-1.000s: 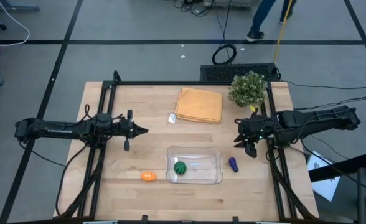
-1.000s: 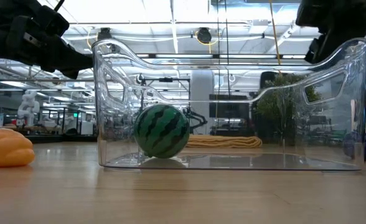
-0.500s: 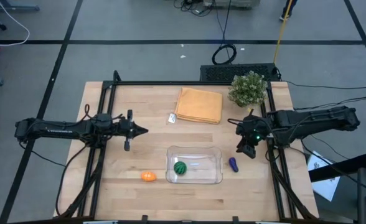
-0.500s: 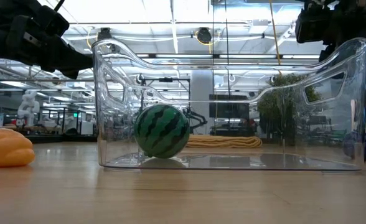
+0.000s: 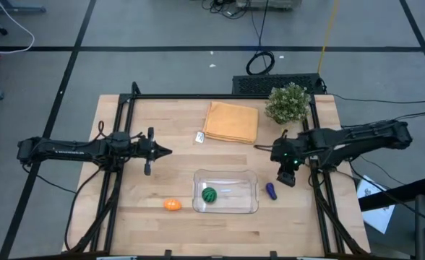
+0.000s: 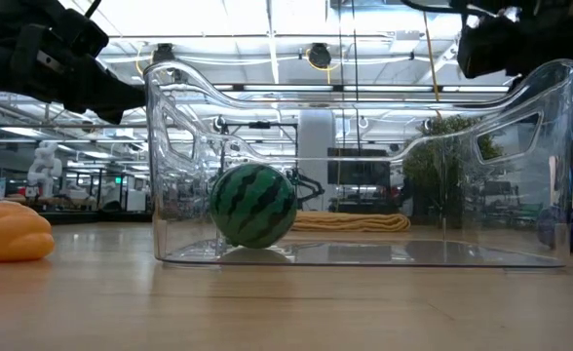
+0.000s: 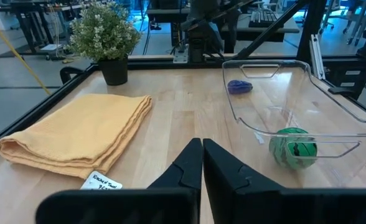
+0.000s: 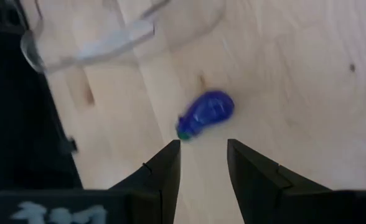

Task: Pick and placing Produce into tupperware
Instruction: Put the eggplant into the transparent bin

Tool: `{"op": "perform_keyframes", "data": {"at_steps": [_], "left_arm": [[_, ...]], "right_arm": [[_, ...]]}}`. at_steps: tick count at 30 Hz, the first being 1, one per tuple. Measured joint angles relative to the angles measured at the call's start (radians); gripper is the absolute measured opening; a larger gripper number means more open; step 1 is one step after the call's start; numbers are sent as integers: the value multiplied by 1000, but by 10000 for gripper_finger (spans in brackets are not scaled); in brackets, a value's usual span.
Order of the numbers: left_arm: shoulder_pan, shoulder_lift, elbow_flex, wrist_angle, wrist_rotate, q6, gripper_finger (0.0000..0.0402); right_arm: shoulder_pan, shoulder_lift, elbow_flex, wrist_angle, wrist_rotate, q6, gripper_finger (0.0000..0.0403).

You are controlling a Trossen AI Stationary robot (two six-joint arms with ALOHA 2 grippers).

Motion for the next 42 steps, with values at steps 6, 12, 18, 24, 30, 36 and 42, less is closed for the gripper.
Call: {"op": "perform_keyframes", "data": {"at_steps": [6,12,18,24,30,36,42], "left_arm": [[0,0,0,-6,-1,0,12],[0,0,0,-6,-2,-1,2],[0,0,0,-9,-2,-2,14],[0,0,0,-14,-2,-2,23],[0,0,0,-14,-3,0,24],[0,0,0,-14,-4,-1,24],[0,0,0,-13,-4,-3,24]], "right_arm": [[19,143,133,-141,56,-109,121],[19,204,154,-117,57,-54,121],[19,232,155,-134,54,-37,121],[48,232,155,-114,53,-107,121],[80,232,155,-44,57,-115,121],[124,232,155,0,58,-282,121],[176,231,154,9,59,-546,121]]}}
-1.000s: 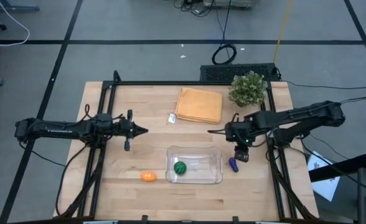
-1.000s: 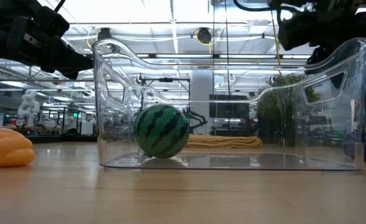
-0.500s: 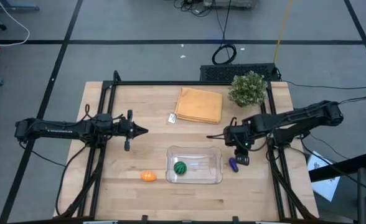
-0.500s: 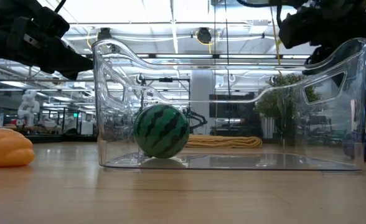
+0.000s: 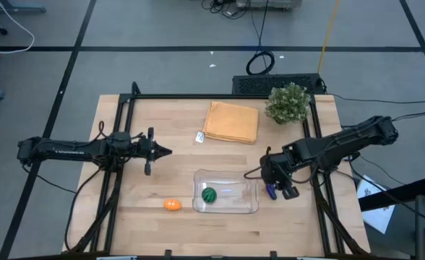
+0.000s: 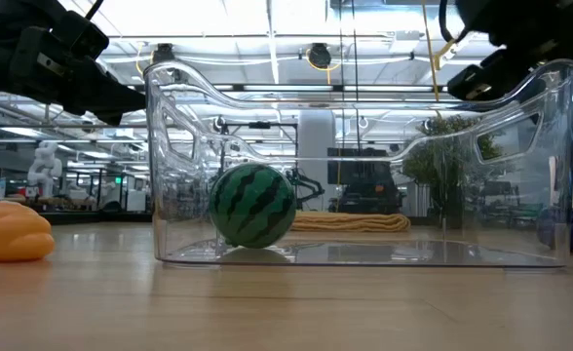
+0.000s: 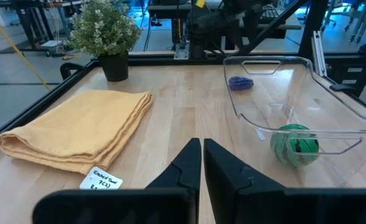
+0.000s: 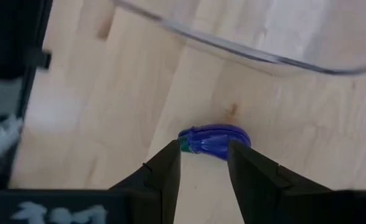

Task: Pick and placing Produce into tupperware
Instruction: Put the eggplant into the transparent bin

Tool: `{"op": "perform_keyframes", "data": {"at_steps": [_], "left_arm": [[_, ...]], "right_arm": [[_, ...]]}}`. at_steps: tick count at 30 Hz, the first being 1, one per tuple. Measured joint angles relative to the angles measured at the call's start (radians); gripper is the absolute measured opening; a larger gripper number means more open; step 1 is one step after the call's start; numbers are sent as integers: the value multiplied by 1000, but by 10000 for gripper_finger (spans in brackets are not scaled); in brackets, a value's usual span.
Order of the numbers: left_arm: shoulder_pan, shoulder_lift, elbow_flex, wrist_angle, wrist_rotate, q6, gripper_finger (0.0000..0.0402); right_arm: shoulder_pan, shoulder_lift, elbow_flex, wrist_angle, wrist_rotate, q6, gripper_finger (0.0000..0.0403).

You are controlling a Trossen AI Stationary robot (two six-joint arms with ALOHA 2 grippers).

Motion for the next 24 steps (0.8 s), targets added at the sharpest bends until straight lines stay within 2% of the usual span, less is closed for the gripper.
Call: {"op": "perform_keyframes", "data": {"at_steps": [2,5,12,20,24], "left_arm": [[0,0,0,0,0,-1,24],[0,0,0,0,0,-1,24],[0,0,0,1,-1,-1,24],[0,0,0,1,-1,15,24],[0,0,0,3,-2,50,24]], "right_arm": [[8,0,0,5,0,-32,121],[8,0,0,13,2,3,121],[-7,-1,-11,16,5,265,121],[14,0,-118,48,0,586,121],[3,0,-135,100,-1,684,121]]}}
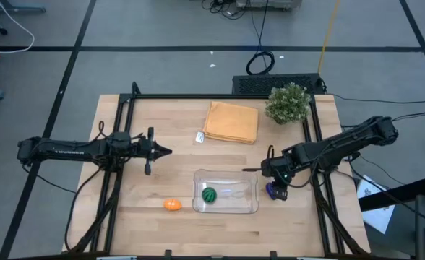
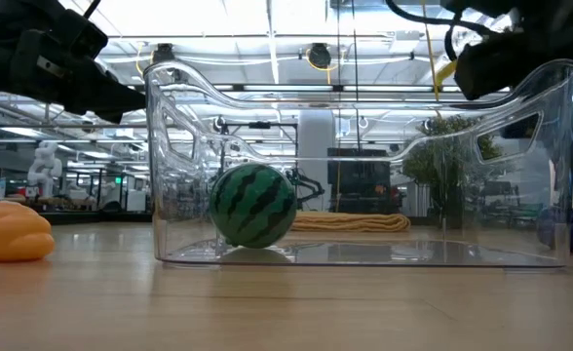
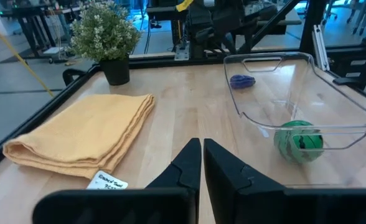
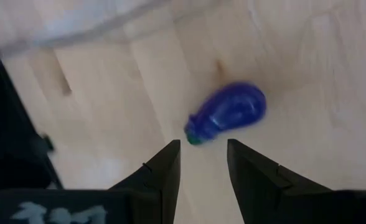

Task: Pick and placing Produce into tupperware
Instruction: Put the eggplant into the transparent bin

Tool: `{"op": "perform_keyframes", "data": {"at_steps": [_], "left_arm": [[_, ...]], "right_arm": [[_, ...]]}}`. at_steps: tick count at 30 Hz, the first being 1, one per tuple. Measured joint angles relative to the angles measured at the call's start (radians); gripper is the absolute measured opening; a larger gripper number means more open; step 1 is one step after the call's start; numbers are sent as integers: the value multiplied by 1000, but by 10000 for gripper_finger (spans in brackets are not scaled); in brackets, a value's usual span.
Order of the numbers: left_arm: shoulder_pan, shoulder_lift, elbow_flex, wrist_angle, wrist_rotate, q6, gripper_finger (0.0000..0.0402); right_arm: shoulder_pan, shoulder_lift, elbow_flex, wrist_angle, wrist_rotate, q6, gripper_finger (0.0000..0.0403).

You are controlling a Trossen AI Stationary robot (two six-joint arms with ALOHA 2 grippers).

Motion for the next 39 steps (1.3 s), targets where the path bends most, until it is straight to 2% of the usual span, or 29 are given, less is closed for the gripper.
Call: {"op": "perform_keyframes", "data": {"at_steps": [6,12,17,24,39], "left_arm": [[0,0,0,3,-6,51,24],[0,0,0,6,-6,88,24],[1,0,0,6,-6,94,24],[1,0,0,6,-6,94,24],[1,0,0,6,-6,95,24]], "right_arm": [[-5,-30,0,130,-2,171,123],[25,-57,0,103,60,372,154],[25,-57,0,64,101,477,179],[25,-57,0,-63,103,548,187],[28,-45,0,-55,105,565,187]]}}
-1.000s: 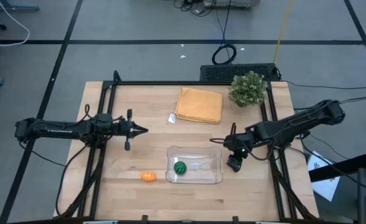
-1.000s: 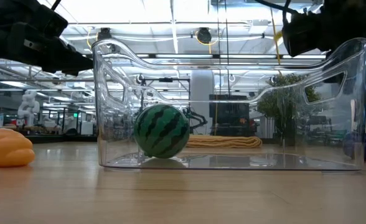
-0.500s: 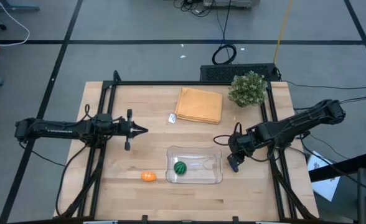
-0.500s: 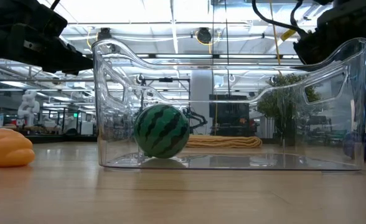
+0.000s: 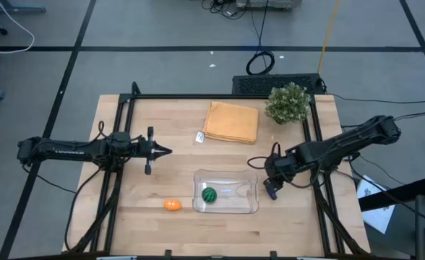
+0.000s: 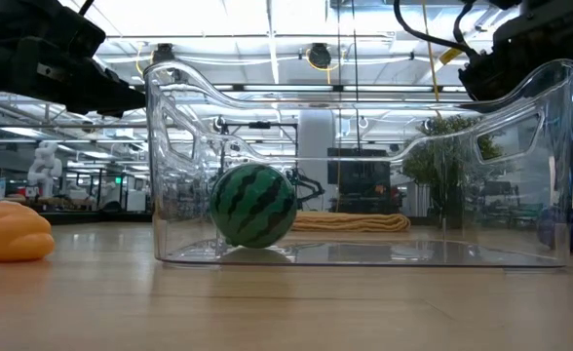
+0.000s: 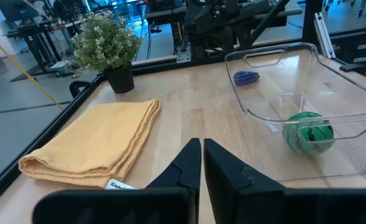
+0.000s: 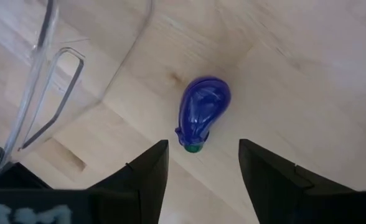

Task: Pick and placing Produce into tupperware
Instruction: Put the eggplant into the transparent bin

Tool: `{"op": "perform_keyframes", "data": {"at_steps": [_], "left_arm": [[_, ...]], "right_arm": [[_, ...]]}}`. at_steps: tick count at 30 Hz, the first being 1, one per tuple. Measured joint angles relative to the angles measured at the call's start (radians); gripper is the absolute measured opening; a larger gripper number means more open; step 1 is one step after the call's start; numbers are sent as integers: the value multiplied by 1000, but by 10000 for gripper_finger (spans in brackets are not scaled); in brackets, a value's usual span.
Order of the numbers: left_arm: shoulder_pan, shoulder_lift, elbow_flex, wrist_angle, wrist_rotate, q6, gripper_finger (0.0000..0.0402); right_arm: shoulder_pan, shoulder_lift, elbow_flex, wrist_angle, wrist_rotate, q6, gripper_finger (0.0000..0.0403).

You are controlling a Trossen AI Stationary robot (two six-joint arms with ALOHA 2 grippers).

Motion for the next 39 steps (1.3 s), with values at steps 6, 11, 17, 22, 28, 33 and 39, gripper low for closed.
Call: {"op": "perform_keyframes", "data": {"at_steps": [6,11,17,22,28,33,39], "left_arm": [[0,0,0,-1,0,-3,24],[0,0,0,-6,0,-5,24],[0,0,0,-9,0,-5,24],[0,0,0,-10,0,-5,24],[0,0,0,-11,0,-5,24],[0,0,0,-18,0,-5,24],[0,0,0,-19,0,-5,24]], "right_arm": [[26,34,0,41,1,4,187],[55,62,-16,66,3,50,187],[100,61,-78,114,10,131,187],[112,59,-112,222,44,160,187],[112,59,-137,247,56,186,187],[112,59,-156,260,84,196,187],[111,59,-208,347,86,214,187]]}}
